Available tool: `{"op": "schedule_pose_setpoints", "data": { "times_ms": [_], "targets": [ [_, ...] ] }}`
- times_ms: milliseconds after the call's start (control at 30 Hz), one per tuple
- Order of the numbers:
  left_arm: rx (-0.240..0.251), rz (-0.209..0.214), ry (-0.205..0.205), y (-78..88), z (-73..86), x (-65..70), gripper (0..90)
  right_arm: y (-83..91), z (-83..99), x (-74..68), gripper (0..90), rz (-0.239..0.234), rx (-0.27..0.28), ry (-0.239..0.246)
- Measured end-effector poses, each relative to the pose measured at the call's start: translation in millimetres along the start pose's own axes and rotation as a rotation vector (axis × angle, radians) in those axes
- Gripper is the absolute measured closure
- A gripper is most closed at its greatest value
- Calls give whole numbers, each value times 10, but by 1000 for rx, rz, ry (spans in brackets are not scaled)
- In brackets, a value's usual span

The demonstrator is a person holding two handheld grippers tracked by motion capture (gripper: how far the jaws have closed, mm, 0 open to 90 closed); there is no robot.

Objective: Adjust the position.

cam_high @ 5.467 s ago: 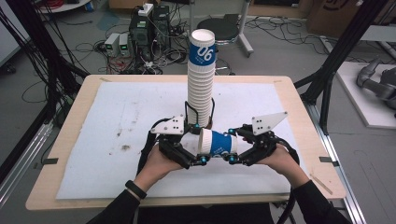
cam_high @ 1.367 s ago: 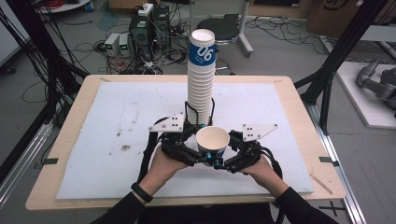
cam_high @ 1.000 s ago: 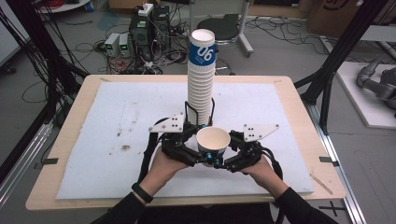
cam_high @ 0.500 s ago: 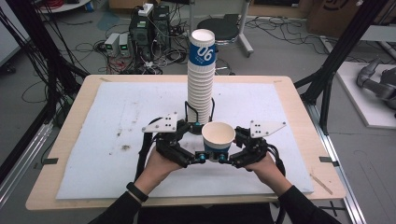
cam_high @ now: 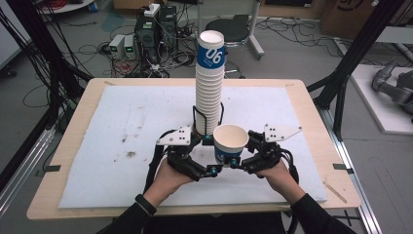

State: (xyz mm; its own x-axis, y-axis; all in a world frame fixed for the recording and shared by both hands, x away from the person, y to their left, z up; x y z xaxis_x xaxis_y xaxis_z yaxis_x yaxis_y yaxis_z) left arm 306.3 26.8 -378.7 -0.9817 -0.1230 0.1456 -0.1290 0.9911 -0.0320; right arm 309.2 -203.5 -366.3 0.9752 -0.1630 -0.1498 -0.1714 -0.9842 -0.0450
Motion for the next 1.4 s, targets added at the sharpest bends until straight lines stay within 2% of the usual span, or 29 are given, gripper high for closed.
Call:
{"op": "schedule_pose_setpoints", "data": {
  "times_ms": [67,333,400,600,800,1033,1167,1267,1400],
  "targets": [
    [-13,-11,-3,-29,28,2,117,-7,2,-6,259,-2,-1,-3],
    [-25,-1,13,-111,85,8,128,-53,19,-43,259,-22,-4,-13],
    [-25,8,13,-119,90,9,148,-67,25,-52,260,-26,-5,-10],
    [-18,27,6,-118,103,25,292,-89,39,-65,259,-31,-11,-12],
    [-30,28,1,-119,109,26,297,-91,46,-64,242,-31,-15,-1],
    [-40,32,-4,-132,127,27,297,-113,14,-88,161,-39,-27,-13],
    [-59,37,-14,-152,142,36,297,-114,-20,-100,162,-35,-12,-16],
    [-59,45,-15,-159,145,45,298,-100,-26,-101,210,-32,-10,-4],
    [-51,51,-7,-163,146,46,283,-97,-15,-103,219,-38,-5,2]
  ]
}}
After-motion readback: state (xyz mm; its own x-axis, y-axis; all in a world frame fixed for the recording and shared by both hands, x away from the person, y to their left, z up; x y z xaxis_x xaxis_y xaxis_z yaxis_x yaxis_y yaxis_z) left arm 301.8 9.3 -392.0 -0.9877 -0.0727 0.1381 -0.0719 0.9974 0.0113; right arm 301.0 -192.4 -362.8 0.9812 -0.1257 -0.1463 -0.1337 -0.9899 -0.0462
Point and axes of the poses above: each handheld gripper's, and its own axes: y roughly backward along the jaws, z roughly out of its underside, x roughly to its right, the point moved 2 cm from there along -y, roughly forward along the jaws, and after that the axes turned 10 degrees about x, right-handed, at the moved point
